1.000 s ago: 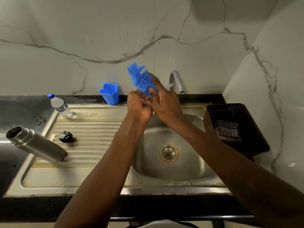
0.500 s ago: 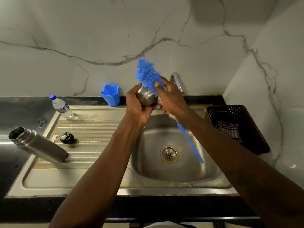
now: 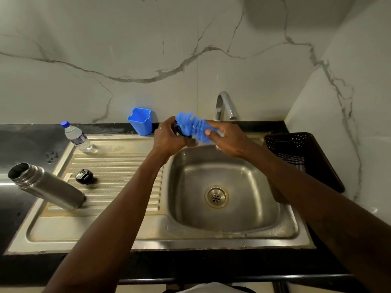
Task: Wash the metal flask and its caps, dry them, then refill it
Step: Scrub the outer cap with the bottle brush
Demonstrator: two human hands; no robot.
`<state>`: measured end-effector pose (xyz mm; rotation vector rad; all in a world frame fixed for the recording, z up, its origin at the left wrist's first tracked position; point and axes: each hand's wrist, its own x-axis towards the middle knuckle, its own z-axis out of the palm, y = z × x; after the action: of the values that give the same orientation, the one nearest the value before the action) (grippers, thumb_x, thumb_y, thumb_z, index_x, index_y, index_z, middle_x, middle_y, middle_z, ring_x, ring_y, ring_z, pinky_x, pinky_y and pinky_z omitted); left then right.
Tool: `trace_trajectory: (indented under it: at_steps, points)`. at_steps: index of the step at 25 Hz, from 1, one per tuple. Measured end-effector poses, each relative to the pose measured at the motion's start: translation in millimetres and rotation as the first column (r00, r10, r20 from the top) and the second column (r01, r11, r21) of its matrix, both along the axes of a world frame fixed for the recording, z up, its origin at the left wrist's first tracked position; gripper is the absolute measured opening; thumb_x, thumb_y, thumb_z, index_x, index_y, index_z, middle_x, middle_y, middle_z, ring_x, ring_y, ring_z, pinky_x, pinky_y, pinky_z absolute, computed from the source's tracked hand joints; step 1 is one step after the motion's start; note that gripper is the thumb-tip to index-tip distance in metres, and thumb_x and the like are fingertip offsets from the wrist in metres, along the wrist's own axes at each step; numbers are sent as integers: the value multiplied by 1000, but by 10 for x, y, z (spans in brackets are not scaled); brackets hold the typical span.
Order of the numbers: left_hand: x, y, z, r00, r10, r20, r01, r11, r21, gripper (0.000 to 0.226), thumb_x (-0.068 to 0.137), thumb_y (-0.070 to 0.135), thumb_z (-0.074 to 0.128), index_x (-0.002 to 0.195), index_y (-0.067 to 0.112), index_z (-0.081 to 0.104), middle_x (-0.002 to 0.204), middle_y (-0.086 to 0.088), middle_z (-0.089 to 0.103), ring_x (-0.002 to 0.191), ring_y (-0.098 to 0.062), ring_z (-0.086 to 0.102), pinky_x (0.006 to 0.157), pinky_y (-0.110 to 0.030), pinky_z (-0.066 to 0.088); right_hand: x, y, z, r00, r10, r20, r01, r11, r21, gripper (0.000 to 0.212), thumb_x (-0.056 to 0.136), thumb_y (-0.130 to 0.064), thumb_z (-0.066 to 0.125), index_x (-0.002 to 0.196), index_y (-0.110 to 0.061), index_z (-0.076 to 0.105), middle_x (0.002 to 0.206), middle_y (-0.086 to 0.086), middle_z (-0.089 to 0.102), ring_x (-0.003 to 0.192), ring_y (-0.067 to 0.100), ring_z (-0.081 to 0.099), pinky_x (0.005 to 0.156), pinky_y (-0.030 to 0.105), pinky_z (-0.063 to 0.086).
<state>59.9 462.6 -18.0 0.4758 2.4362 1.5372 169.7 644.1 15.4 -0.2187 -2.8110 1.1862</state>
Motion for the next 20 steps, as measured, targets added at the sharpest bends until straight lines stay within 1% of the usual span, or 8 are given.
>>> trace_trajectory:
  at_steps: [2,5,9,12,13,15,17,20]
  points:
    - [-14,-15,-7,984,-22,-179,3,994,-108,69,57,10,95,120,20,67,100,9,72,89,-10,69,68,-6,47,32,69,-12,999,43,-17,-39,986,165,47,105,-41,51,149,-25,52,144,4,62,128,24,60,110,46,48]
    - [-36,-10,-3,904,-264,-335,209,959,-190,67,59,22,87,122,13,65,96,6,69,87,-13,69,71,-5,50,31,85,20,984,141,-108,-57,827,559,42,106,-40,49,147,-35,53,127,6,72,110,27,69,99,40,51]
    - [-44,-10,3,800,-413,-435,307,905,-296,64,68,20,92,124,10,66,99,0,72,85,-11,65,73,1,44,1,104,24,961,262,-92,-128,711,691,45,100,-32,43,141,-30,60,87,9,72,66,26,63,67,37,53]
    - [-19,23,33,714,-397,-576,248,914,-322,52,70,20,91,116,6,70,87,3,68,76,-11,60,73,0,38,39,60,0,964,229,-132,-29,589,808,39,93,-26,54,130,-17,64,72,7,60,50,21,50,52,27,31]
    - [-40,43,47,702,-369,-609,234,927,-292,46,71,20,89,110,6,70,84,4,66,72,-14,61,73,-7,44,45,-38,-20,985,138,-101,-16,662,749,36,94,-25,59,128,-13,63,75,6,62,53,20,54,54,27,31]
    - [-93,61,45,671,-307,-675,198,951,-236,40,72,25,84,105,9,69,85,0,68,73,-19,64,69,-25,55,-9,-251,123,973,-140,182,87,958,272,31,101,-30,55,123,-9,61,81,5,62,61,16,57,55,28,38]
    - [-105,36,-78,652,-278,-705,165,960,-226,43,74,26,86,111,9,70,97,-7,71,82,-21,67,73,-30,57,-105,-274,328,861,-104,497,156,986,-63,34,106,-39,49,114,-9,60,85,10,64,58,16,56,53,29,46]
    - [-100,-3,-192,648,-226,-727,131,974,-185,46,74,9,86,118,5,71,110,-11,70,90,-23,70,80,-22,56,-161,-207,455,968,-57,244,38,996,82,30,105,-37,52,89,-13,62,75,6,59,57,15,53,58,31,45]
